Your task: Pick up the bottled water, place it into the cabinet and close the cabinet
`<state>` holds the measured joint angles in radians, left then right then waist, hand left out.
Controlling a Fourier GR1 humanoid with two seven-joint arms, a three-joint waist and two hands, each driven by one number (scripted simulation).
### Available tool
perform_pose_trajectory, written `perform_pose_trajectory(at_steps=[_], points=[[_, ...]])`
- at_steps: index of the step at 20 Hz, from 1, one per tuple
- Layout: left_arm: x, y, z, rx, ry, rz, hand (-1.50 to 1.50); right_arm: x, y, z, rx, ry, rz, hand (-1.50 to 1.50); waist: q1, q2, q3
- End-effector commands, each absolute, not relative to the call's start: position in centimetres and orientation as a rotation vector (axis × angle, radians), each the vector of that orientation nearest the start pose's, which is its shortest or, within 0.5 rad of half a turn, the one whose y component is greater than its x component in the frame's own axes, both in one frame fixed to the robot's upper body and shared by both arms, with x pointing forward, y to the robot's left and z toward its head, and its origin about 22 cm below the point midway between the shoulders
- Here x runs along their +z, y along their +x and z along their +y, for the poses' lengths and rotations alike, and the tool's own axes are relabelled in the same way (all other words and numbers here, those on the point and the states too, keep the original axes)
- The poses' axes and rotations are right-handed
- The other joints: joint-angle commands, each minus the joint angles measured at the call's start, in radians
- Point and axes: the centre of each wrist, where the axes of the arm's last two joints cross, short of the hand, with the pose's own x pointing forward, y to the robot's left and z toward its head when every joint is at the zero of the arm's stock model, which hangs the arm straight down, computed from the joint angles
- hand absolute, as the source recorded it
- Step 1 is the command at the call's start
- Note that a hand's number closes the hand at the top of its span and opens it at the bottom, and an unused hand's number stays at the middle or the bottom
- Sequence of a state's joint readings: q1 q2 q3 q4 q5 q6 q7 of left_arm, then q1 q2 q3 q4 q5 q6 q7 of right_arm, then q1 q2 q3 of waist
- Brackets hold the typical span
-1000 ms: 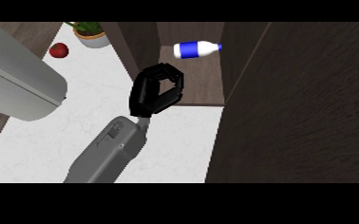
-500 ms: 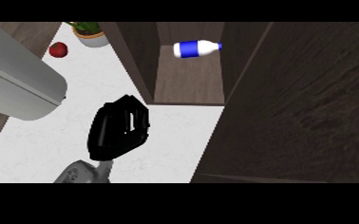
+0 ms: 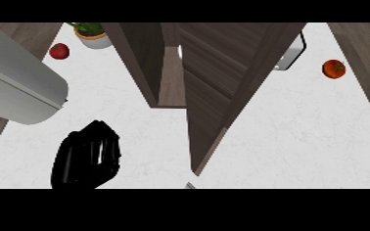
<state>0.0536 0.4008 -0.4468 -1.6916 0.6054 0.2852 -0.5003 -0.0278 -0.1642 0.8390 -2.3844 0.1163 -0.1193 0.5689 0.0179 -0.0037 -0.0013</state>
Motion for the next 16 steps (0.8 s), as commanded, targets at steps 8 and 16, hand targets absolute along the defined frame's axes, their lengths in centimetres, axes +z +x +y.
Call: perform_pose_trajectory(at_steps=[8,16], points=[[1.1,17.4,26.4,0.176,-0.251,-1.868,1.5,18.2,11.1,-4.6,0.768,0.498,-1.873,1.5,0.01,-0.002,-0.003],[1.9,15.3,29.1,0.148,-0.253,-1.884,1.5,18.9,16.5,-3.8,0.575,0.36,-1.846,1.5,0.039,0.006,-0.002]])
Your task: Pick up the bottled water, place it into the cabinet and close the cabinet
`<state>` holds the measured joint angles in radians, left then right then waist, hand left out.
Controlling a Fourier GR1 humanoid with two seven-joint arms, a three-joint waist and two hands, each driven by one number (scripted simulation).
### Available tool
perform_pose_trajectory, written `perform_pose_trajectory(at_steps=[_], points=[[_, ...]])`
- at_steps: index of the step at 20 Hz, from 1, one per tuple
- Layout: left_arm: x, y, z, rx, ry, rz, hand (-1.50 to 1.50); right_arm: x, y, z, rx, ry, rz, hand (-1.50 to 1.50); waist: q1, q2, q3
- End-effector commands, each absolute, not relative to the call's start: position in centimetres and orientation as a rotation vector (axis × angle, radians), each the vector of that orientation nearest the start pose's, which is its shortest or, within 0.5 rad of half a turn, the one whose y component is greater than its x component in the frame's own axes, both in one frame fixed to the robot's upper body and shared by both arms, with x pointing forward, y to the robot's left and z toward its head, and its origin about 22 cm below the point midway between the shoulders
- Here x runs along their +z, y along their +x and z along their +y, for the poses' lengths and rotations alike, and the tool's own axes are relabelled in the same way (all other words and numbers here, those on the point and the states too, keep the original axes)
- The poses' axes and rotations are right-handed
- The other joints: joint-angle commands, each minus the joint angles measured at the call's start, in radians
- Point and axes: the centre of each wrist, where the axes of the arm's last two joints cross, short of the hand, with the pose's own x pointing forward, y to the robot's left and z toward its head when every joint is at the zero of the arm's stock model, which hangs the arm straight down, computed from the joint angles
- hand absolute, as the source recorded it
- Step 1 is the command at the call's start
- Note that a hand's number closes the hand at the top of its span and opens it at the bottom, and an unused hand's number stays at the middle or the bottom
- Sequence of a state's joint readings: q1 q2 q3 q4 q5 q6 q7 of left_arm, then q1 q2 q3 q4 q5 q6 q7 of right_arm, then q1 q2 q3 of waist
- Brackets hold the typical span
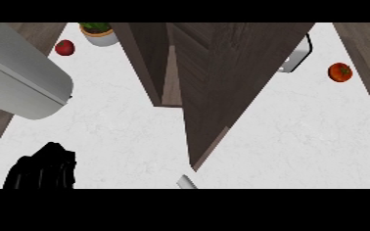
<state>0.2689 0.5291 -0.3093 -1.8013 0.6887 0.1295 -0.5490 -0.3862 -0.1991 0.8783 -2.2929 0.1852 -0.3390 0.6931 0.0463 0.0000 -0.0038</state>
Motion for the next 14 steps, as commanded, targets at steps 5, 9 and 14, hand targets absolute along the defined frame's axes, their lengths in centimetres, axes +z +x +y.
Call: perform_pose_trajectory(at_steps=[5,9,14], points=[[1.8,15.0,29.1,0.137,-0.262,-1.869,1.5,19.8,21.9,-2.5,0.468,0.363,-1.779,1.5,0.012,0.009,0.002],[1.7,14.9,32.7,0.157,-0.226,-1.896,1.5,19.8,26.8,-3.7,0.453,0.452,-1.689,1.5,-0.001,0.011,0.003],[2.3,14.3,33.0,0.148,-0.246,-1.899,1.5,19.0,32.7,-4.8,0.446,0.467,-1.643,1.5,-0.014,0.007,0.004]])
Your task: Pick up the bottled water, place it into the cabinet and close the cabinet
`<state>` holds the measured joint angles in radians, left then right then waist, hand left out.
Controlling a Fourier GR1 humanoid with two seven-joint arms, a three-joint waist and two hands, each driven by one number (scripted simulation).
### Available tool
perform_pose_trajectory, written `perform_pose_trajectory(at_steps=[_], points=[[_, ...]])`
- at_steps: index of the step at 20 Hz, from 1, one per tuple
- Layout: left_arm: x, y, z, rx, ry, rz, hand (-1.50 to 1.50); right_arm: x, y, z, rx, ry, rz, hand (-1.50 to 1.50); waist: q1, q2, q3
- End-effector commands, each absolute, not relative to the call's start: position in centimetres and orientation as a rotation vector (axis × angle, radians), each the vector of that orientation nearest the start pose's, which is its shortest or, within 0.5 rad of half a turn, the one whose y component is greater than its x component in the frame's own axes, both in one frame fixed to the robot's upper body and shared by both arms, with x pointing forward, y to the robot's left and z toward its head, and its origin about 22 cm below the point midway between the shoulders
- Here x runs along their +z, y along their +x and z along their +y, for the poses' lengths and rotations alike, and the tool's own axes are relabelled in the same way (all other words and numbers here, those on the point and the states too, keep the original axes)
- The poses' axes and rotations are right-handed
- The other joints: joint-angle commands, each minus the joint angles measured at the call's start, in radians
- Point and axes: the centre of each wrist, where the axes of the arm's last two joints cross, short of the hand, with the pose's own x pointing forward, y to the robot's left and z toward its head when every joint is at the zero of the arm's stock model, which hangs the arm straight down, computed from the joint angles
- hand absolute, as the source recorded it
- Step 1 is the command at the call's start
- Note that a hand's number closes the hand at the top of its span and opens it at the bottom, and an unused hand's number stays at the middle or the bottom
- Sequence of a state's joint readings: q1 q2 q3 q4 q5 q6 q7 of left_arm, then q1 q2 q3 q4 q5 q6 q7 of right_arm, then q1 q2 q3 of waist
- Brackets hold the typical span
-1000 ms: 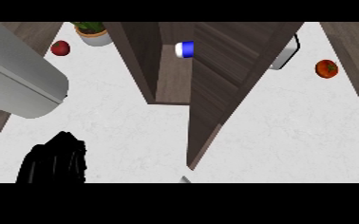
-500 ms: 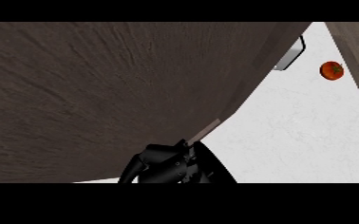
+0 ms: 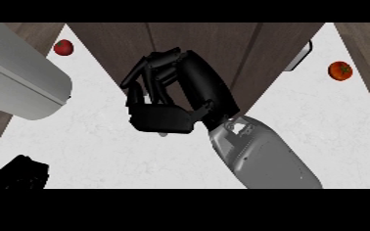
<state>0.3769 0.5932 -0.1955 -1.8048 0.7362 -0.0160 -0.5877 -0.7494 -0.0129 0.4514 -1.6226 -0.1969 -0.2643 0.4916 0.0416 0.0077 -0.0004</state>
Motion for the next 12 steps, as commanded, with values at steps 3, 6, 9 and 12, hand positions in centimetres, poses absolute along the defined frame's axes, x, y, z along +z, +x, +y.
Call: perform_pose_trajectory(at_steps=[3,6,9,12], points=[[1.7,14.8,32.5,0.138,-0.244,-1.89,1.5,18.7,36.3,-5.3,0.467,0.434,-1.627,1.5,-0.009,0.002,0.0],[1.4,13.6,31.8,0.148,-0.252,-1.884,1.5,15.8,38.7,-9.1,0.44,0.401,-1.622,1.5,-0.002,0.005,0.0],[2.6,14.6,32.6,0.138,-0.247,-1.866,1.5,16.5,39.1,-6.9,0.464,0.388,-1.616,1.5,-0.006,0.004,0.0],[2.0,14.2,32.9,0.128,-0.269,-1.882,1.5,16.0,40.3,-9.6,0.451,0.379,-1.631,1.5,0.006,0.011,-0.001]])
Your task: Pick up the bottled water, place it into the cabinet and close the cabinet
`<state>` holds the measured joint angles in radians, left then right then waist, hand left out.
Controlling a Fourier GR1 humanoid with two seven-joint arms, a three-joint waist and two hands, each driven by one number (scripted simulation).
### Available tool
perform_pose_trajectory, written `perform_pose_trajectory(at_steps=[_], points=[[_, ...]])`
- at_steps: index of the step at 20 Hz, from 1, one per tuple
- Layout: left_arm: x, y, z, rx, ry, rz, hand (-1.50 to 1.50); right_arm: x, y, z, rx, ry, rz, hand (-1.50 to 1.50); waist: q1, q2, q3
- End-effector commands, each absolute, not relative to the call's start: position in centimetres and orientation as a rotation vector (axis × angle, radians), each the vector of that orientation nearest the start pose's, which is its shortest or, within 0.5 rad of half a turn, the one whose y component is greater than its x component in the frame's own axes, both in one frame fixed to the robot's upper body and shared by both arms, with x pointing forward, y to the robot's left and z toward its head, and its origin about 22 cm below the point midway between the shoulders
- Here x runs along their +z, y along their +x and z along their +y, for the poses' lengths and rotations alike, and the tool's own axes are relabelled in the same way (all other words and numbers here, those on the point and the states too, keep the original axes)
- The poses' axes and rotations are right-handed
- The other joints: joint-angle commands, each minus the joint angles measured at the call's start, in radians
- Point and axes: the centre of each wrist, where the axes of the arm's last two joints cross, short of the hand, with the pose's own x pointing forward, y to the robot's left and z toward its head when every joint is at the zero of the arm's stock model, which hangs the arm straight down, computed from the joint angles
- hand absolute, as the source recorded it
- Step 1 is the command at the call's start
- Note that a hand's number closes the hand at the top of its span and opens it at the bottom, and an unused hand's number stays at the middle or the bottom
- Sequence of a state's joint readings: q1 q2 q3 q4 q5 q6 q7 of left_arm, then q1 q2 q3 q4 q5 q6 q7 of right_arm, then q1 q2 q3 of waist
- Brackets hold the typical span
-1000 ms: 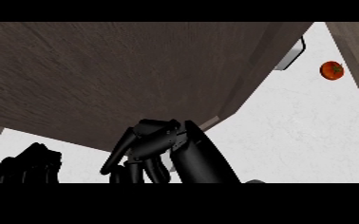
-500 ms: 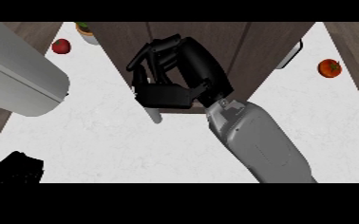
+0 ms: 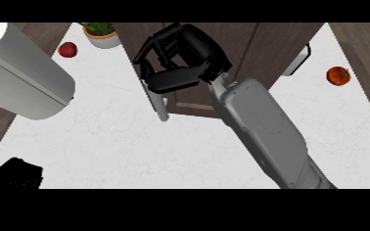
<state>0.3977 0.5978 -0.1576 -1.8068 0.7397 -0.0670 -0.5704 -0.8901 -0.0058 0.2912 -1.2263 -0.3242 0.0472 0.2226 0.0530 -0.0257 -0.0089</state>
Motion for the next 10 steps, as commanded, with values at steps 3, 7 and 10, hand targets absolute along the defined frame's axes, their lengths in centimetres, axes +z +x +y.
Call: perform_pose_trajectory(at_steps=[3,7,10], points=[[3.0,14.7,33.1,0.115,-0.272,-1.888,1.5,15.4,40.7,-10.8,0.464,0.371,-1.639,1.5,-0.007,0.045,0.009],[3.2,15.2,32.8,0.098,-0.256,-1.899,1.5,16.0,41.4,-11.8,0.47,0.378,-1.658,1.5,-0.007,0.049,0.009],[4.1,15.8,33.4,0.106,-0.261,-1.909,1.5,14.6,41.1,-11.1,0.473,0.367,-1.646,1.5,-0.014,0.045,0.009]])
